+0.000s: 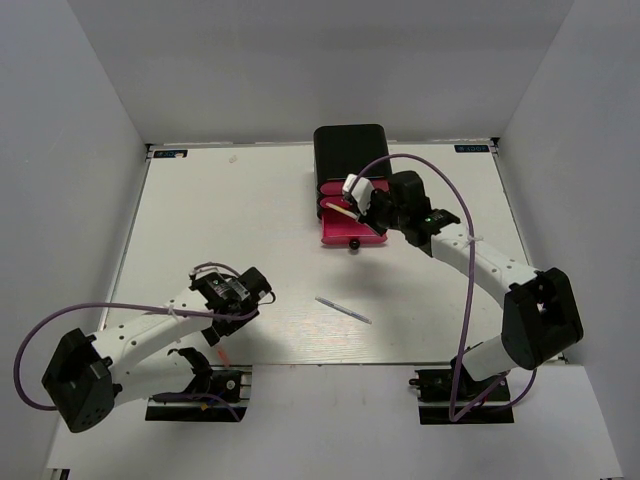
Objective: Sort the stationery into containers
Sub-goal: Place the stationery into the container
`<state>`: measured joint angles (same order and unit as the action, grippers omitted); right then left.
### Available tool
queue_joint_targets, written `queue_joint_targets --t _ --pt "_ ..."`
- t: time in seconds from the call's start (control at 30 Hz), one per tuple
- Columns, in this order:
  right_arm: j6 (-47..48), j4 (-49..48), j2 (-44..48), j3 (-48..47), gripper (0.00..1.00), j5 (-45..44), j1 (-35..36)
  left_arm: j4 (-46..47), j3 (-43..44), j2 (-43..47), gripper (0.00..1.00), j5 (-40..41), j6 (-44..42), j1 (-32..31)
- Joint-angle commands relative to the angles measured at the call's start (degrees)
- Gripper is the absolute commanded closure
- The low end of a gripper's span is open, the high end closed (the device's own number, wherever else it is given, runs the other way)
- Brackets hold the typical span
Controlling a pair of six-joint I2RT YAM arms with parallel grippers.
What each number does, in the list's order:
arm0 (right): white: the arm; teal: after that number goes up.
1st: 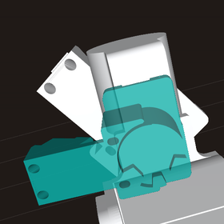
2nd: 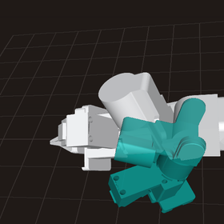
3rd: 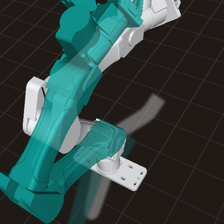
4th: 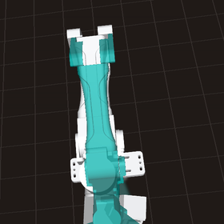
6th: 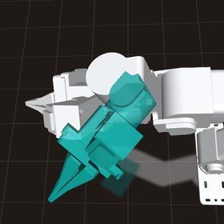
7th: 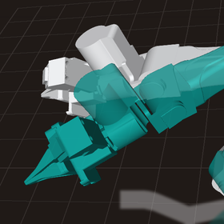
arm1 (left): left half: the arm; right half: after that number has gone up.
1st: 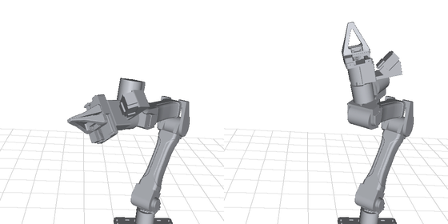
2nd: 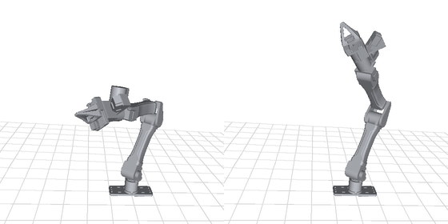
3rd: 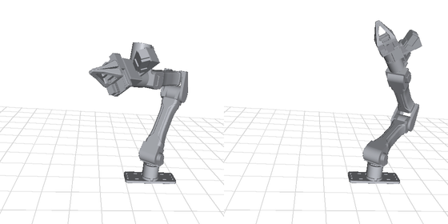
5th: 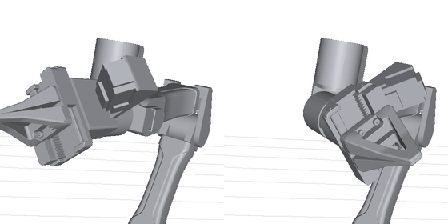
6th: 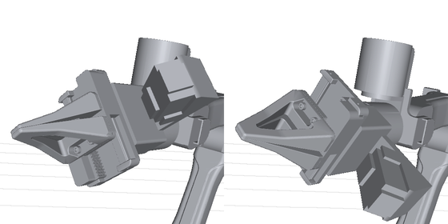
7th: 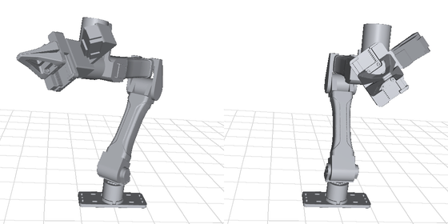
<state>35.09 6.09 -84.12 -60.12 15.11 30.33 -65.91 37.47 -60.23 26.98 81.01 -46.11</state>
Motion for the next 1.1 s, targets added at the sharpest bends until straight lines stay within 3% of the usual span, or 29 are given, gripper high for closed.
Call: queue_joint_targets --t 0.0,0.33,0.8,1.07 --pt "-0.2 -0.6 0.0 -0.7 1.00 1.4 -0.7 -3.1 0.4 -0.1 0.13 1.9 3.9 0.0" --pt "3.3 -0.4 -2.3 0.1 1.00 2.4 -2.5 -4.8 1.1 2.4 0.13 2.5 6.4 0.0" --pt "26.3 2.3 -12.8 -4.9 1.00 2.4 -3.1 -6.0 1.1 3.6 0.12 1.5 7.9 0.0" --pt "29.9 0.9 -17.9 -8.8 1.00 3.2 -3.3 -6.5 0.6 4.2 0.08 0.4 9.0 0.0"
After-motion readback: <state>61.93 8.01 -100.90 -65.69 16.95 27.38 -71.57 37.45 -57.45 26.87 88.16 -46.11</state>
